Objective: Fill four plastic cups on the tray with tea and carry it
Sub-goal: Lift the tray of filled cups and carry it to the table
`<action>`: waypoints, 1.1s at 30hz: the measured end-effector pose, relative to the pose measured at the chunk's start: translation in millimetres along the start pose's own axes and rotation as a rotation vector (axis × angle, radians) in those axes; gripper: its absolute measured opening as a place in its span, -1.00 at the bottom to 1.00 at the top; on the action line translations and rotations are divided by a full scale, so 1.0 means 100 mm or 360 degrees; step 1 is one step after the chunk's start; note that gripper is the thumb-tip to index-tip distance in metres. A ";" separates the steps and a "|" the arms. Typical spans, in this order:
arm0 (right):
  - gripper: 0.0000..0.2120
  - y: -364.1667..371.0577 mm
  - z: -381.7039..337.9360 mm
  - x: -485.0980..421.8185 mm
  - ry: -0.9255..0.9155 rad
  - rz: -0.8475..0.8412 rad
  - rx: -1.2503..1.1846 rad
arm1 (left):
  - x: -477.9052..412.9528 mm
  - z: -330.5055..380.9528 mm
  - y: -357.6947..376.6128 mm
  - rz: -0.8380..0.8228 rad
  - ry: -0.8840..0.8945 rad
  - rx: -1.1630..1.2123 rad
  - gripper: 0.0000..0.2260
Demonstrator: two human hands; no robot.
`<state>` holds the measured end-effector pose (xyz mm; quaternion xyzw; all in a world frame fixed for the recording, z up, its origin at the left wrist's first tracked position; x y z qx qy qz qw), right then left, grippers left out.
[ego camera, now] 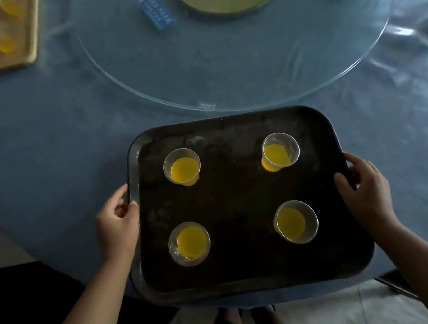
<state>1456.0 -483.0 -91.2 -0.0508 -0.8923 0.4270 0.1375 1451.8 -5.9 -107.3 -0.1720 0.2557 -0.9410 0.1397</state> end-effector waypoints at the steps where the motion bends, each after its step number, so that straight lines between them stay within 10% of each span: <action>1: -0.54 0.02 0.02 -0.01 0.0001 -0.0008 0.0004 | -0.01 -0.01 0.01 0.0007 -0.0005 -0.0003 -0.60; 33: -0.67 -0.16 -0.10 -0.06 0.0231 -0.0367 0.0201 | 0.07 0.27 -0.11 -0.0327 -0.0225 -0.0774 -0.62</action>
Point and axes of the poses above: each hand's wrist, its own x-axis away from the middle knuckle, its own y-axis out of the palm, z = x × y, the point moved 3 cm from there along -x, towards the middle knuckle, and after that the axes turned 11 degrees about -z, right-handed, at the moved point
